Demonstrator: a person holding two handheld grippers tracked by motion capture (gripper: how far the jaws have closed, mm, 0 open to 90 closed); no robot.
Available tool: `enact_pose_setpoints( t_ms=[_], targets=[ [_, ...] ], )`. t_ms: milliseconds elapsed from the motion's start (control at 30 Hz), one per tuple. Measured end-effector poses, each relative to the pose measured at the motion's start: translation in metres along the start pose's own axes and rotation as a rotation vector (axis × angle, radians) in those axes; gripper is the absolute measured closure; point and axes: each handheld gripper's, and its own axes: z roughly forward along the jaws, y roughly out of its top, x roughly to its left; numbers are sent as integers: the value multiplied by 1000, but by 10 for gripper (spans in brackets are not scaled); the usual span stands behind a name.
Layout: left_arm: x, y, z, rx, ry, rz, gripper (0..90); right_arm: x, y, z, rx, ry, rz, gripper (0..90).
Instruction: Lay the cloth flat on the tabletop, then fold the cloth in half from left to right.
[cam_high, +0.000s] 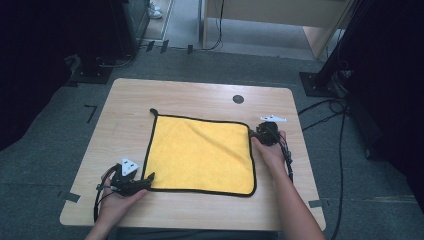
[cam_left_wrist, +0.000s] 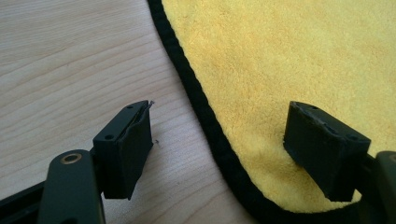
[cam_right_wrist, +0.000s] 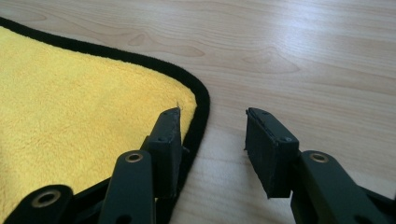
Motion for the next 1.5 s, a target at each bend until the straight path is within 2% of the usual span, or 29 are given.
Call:
enact_pose_setpoints(
  t_ms=[100, 133, 167, 200, 233, 267, 333, 467, 567, 700, 733, 767, 833, 867, 900, 967, 1067, 1233, 1300, 1333, 1367, 1433, 1467, 1500],
  targets=[
    [0, 0, 0, -1, 1, 0, 232, 4, 4, 7, 5, -9, 1, 589],
    [0, 0, 0, -1, 2, -1, 233, 8, 6, 13, 6, -4, -6, 650],
    [0, 0, 0, -2, 3, -2, 233, 8, 6, 13, 6, -4, -6, 650],
    [-1, -1, 0, -2, 5, -2, 234, 12, 8, 16, 8, -26, -27, 721],
    [-1, -1, 0, -2, 5, -2, 234, 12, 8, 16, 8, -26, -27, 721],
    [-1, -1, 0, -2, 5, -3, 233, 16, 10, 17, 15, -42, -40, 789],
    [-1, -1, 0, -2, 5, -3, 234, 19, 11, 18, 16, -74, -59, 842],
    [-1, -1, 0, -3, 4, -3, 234, 16, 13, 19, 14, -85, -48, 868],
    [-1, -1, 0, -3, 4, -3, 234, 11, 14, 19, 16, -109, -22, 872],
    [-1, -1, 0, -3, 4, -3, 234, 11, 14, 19, 11, -125, -48, 847],
    [-1, -1, 0, -3, 4, -4, 234, 10, 15, 18, -18, -77, -10, 728],
    [-1, -1, 0, -3, 4, -4, 233, 10, 15, 18, -18, -77, -10, 728],
    [-1, -1, 0, -3, 5, -4, 233, 11, 19, 15, -38, -37, 6, 644],
    [-1, -1, 0, -3, 5, -5, 233, 20, 28, 11, -55, -18, -17, 591],
    [-1, -1, 0, -3, 5, -5, 233, 23, 31, 11, -60, -9, -28, 572],
    [-1, -1, 0, -4, 6, -5, 233, 29, 36, 10, -67, -1, -41, 564],
    [-1, -1, -1, -5, 6, -6, 233, 46, 48, 11, -77, 26, -74, 542],
    [-1, -2, -1, -2, 5, -6, 234, 74, 62, 22, -86, 79, -100, 534],
    [-1, -2, -1, -2, 6, -6, 234, 88, 68, 26, -86, 103, -110, 533],
    [-2, -2, -2, 0, 6, -6, 234, 101, 73, 31, -89, 123, -120, 530],
    [-2, -2, -2, 0, 6, -6, 235, 101, 73, 31, -89, 123, -120, 530],
    [-2, -2, -2, 0, 6, -7, 235, 115, 77, 36, -86, 140, -135, 530],
    [-2, -2, -2, -2, 5, -10, 235, 127, 82, 40, -84, 155, -150, 530],
    [-2, -2, -2, -3, 5, -10, 235, 127, 82, 40, -84, 155, -150, 530]
  ],
)
